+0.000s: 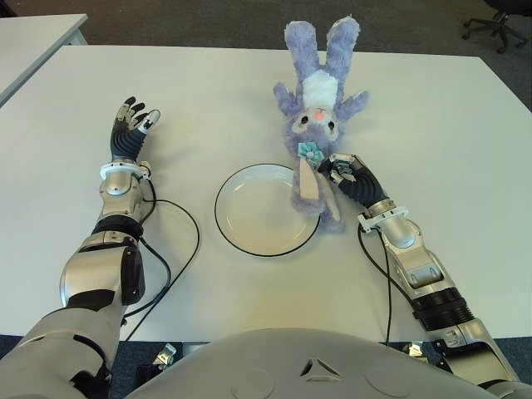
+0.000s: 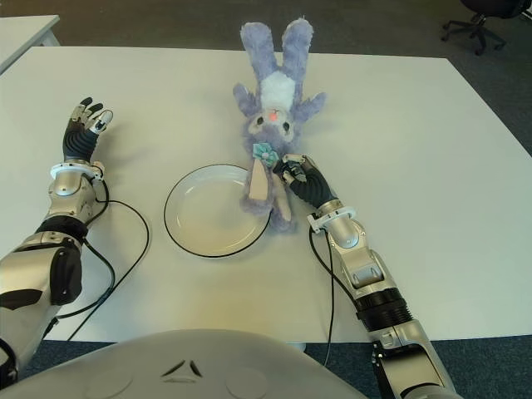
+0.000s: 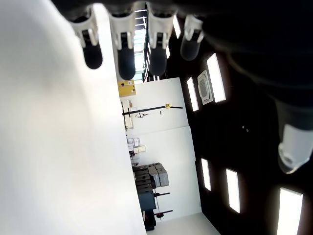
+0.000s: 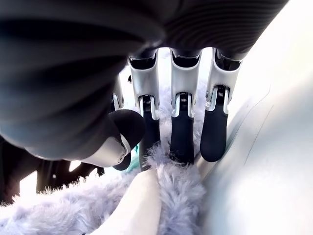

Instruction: Put the doll into the plate.

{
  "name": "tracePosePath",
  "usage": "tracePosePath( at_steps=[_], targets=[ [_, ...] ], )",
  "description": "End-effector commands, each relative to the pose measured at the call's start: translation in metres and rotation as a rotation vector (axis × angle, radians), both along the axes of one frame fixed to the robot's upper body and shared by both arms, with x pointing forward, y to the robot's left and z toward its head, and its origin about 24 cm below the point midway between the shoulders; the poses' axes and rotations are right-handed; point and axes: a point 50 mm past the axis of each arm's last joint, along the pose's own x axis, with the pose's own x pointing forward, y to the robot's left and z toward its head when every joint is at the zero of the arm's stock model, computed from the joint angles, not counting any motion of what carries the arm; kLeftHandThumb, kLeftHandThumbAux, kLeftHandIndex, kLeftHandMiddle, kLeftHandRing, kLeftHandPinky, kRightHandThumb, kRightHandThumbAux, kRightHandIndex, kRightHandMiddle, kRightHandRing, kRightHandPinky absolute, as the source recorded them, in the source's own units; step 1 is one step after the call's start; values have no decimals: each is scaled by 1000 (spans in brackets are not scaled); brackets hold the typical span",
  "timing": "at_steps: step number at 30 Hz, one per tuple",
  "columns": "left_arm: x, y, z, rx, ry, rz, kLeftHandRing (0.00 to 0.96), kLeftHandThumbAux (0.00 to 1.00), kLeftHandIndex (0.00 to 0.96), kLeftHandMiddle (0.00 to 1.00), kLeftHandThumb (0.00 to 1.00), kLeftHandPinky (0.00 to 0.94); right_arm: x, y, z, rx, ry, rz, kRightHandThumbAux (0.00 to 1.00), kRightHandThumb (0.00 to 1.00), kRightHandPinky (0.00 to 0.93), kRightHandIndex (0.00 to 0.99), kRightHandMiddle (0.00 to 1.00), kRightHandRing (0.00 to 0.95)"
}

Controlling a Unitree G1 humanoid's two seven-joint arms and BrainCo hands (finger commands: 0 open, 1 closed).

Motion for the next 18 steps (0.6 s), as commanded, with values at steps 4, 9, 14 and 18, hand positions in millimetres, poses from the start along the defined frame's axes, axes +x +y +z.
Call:
tracePosePath(
  at_steps=[4, 9, 14, 18],
  targets=[
    [-26, -5, -43, -89, 153, -16, 127, 520, 0, 123, 0, 105, -103, 37, -116, 180, 548, -82, 670, 842, 439, 428, 466, 457],
    [-26, -5, -43, -86, 154, -14, 126, 524, 0, 123, 0, 99, -102, 35, -115, 202, 544, -90, 670, 843, 441, 428, 468, 460],
    [-26, -5, -43, -79, 151, -13, 129, 525, 0, 127, 0, 111, -101, 33, -112, 220, 531, -93, 669, 843, 450, 432, 466, 467],
    [-26, -5, -43, -78, 150, -14, 136, 525, 0, 133, 0, 116, -100, 32, -111, 227, 523, -93, 669, 844, 447, 445, 455, 465]
  ],
)
